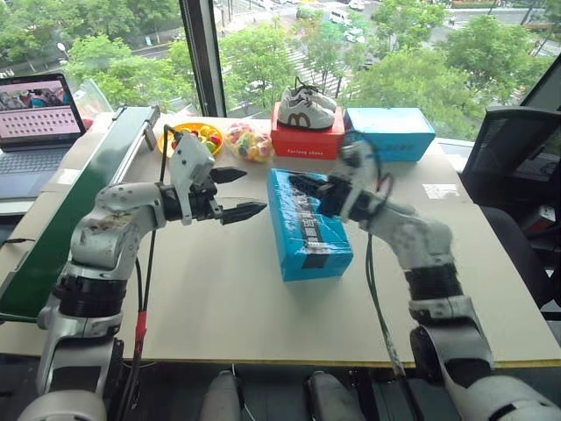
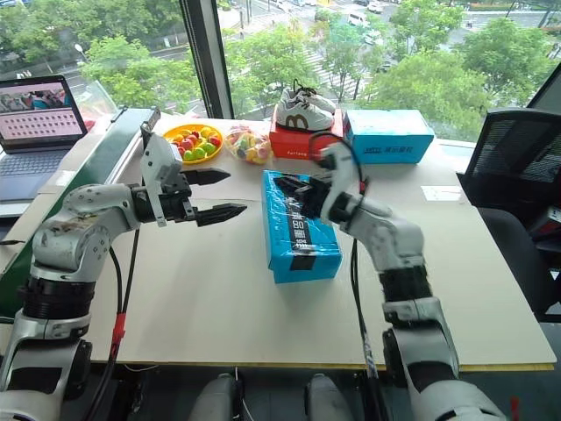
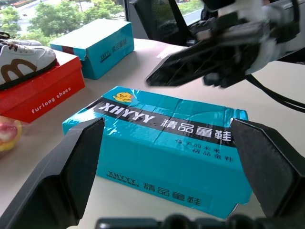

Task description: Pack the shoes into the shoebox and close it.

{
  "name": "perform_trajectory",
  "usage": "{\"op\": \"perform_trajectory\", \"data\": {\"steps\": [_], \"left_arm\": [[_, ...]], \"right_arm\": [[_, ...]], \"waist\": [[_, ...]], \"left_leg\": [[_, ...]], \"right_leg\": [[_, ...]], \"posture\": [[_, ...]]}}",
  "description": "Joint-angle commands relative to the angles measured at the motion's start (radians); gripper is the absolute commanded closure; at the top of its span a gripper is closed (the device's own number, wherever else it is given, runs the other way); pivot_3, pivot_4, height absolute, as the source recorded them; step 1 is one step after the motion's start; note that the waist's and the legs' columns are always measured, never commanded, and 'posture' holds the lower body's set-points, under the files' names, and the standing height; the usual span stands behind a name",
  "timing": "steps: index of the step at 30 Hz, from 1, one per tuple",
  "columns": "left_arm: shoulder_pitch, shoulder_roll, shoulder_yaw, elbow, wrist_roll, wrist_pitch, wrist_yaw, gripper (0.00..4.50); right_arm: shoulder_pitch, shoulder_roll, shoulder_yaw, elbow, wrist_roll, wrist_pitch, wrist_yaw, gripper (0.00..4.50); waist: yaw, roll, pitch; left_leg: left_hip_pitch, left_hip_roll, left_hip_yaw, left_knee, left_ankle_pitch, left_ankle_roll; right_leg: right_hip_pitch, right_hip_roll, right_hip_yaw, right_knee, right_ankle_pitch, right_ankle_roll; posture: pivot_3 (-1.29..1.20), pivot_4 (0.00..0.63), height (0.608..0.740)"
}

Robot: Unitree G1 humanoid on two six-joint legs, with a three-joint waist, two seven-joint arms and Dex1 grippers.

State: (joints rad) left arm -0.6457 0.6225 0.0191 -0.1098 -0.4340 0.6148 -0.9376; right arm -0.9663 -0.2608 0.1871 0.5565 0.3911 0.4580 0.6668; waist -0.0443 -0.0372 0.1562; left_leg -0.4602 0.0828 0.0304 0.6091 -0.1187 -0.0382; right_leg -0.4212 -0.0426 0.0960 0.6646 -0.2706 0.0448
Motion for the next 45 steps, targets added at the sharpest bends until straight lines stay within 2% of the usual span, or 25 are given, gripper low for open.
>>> {"op": "perform_trajectory", "data": {"steps": [1, 5, 11, 14, 17, 21, 24, 26, 27, 31, 35, 37, 40, 45], "left_arm": [[0.019, -0.004, 0.023, -0.069, -0.018, 0.004, 0.037, 0.00], [0.044, -0.001, 0.039, -0.109, -0.026, 0.020, 0.070, 0.00], [0.103, 0.025, 0.066, -0.156, -0.032, 0.039, 0.102, 0.00], [0.133, 0.034, 0.052, -0.168, -0.016, 0.029, 0.108, 0.00], [0.138, 0.013, 0.050, -0.155, -0.003, 0.002, 0.133, 0.00], [0.147, -0.019, 0.054, -0.133, 0.038, -0.081, 0.179, 0.00], [0.150, -0.043, 0.067, -0.096, 0.070, -0.140, 0.220, 0.00], [0.155, -0.057, 0.075, -0.080, 0.074, -0.151, 0.240, 0.00], [0.163, -0.058, 0.075, -0.079, 0.078, -0.160, 0.243, 0.00], [0.309, -0.099, 0.092, -0.091, 0.142, -0.254, 0.327, 0.00], [0.454, -0.163, 0.128, -0.061, 0.157, -0.323, 0.399, 0.00], [0.488, -0.214, 0.133, 0.024, 0.220, -0.420, 0.484, 0.00], [0.523, -0.274, 0.110, 0.118, 0.298, -0.531, 0.572, 0.00], [0.614, -0.339, 0.076, 0.147, 0.325, -0.627, 0.593, 0.00]], "right_arm": [[-0.158, 0.084, 0.096, 0.322, -0.195, -0.246, 0.052, 4.49], [-0.238, 0.156, 0.107, 0.567, -0.296, -0.364, 0.042, 4.49], [-0.256, 0.173, 0.032, 0.599, -0.299, -0.374, 0.106, 4.49], [-0.241, 0.142, -0.048, 0.503, -0.238, -0.333, 0.155, 3.77], [-0.198, 0.064, -0.177, 0.228, -0.107, -0.177, 0.185, 2.79], [-0.050, -0.057, -0.215, -0.127, -0.061, -0.014, 0.184, 1.41], [0.085, -0.150, -0.218, -0.300, -0.120, -0.069, 0.152, 0.36], [0.152, -0.195, -0.230, -0.345, -0.160, -0.130, 0.118, 0.07], [0.185, -0.213, -0.235, -0.366, -0.170, -0.146, 0.111, 0.07], [0.463, -0.274, -0.423, -0.464, -0.159, -0.213, -0.007, 0.07], [0.613, -0.206, -0.505, -0.516, -0.163, -0.232, -0.169, 0.07], [0.678, -0.147, -0.520, -0.519, -0.189, -0.281, -0.257, 0.07], [0.756, -0.058, -0.517, -0.523, -0.170, -0.319, -0.311, 0.07], [0.909, 0.029, -0.437, -0.534, -0.219, -0.388, -0.338, 0.07]], "waist": [[-0.002, 0.000, 0.000], [0.000, 0.000, 0.000], [0.002, 0.000, 0.000], [0.001, 0.000, 0.000], [0.007, 0.000, 0.001], [0.024, 0.000, 0.002], [0.030, 0.000, 0.002], [0.030, 0.000, 0.002], [0.029, 0.000, 0.002], [0.031, 0.001, 0.001], [0.023, 0.001, 0.001], [0.020, 0.001, 0.001], [0.020, 0.001, 0.001], [0.021, 0.001, 0.001]], "left_leg": [[0.000, 0.000, 0.000, 0.000, 0.000, 0.000], [0.000, 0.000, 0.000, -0.001, 0.000, 0.000], [0.000, 0.000, 0.000, 0.000, 0.000, -0.001], [0.000, 0.000, 0.000, -0.001, 0.000, -0.001], [0.000, 0.000, 0.000, -0.002, 0.000, -0.001], [-0.001, 0.000, 0.000, -0.001, 0.000, -0.001], [0.000, 0.000, 0.000, -0.001, 0.000, -0.001], [0.000, 0.000, 0.000, 0.000, 0.000, -0.001], [0.000, 0.000, 0.000, 0.000, 0.000, -0.001], [0.000, 0.000, 0.000, -0.002, 0.000, -0.001], [0.000, 0.000, 0.001, -0.002, 0.000, -0.001], [0.004, 0.000, 0.001, -0.001, 0.000, -0.001], [0.006, 0.000, 0.001, -0.001, 0.001, 0.000], [0.011, 0.000, 0.001, 0.000, 0.001, -0.001]], "right_leg": [[0.000, 0.000, 0.000, 0.000, 0.000, 0.000], [0.000, 0.000, 0.000, 0.000, 0.000, -0.001], [0.001, 0.000, -0.001, 0.000, 0.001, -0.001], [0.000, 0.000, -0.001, 0.001, 0.001, -0.001], [0.000, 0.000, -0.001, 0.000, 0.001, -0.001], [0.000, -0.001, -0.002, 0.000, 0.001, -0.001], [0.001, -0.001, -0.002, -0.001, 0.001, -0.001], [0.001, 0.000, -0.001, 0.000, 0.001, -0.001], [0.000, 0.000, -0.001, 0.000, 0.001, -0.001], [0.001, -0.001, 0.000, -0.001, 0.000, -0.001], [0.000, -0.001, 0.001, -0.001, 0.001, -0.001], [0.002, -0.001, 0.001, 0.000, 0.001, -0.002], [0.004, -0.001, 0.001, 0.000, 0.000, 0.004], [0.012, -0.002, 0.001, -0.004, 0.001, 0.006]], "posture": [[0.00, 0.150, 0.740], [0.00, 0.150, 0.740], [0.00, 0.150, 0.740], [0.00, 0.150, 0.740], [0.00, 0.150, 0.740], [0.00, 0.150, 0.740], [0.00, 0.150, 0.740], [0.00, 0.150, 0.740], [0.00, 0.150, 0.740], [0.00, 0.150, 0.740], [0.00, 0.150, 0.740], [0.00, 0.150, 0.740], [0.00, 0.150, 0.740], [0.00, 0.150, 0.740]]}}
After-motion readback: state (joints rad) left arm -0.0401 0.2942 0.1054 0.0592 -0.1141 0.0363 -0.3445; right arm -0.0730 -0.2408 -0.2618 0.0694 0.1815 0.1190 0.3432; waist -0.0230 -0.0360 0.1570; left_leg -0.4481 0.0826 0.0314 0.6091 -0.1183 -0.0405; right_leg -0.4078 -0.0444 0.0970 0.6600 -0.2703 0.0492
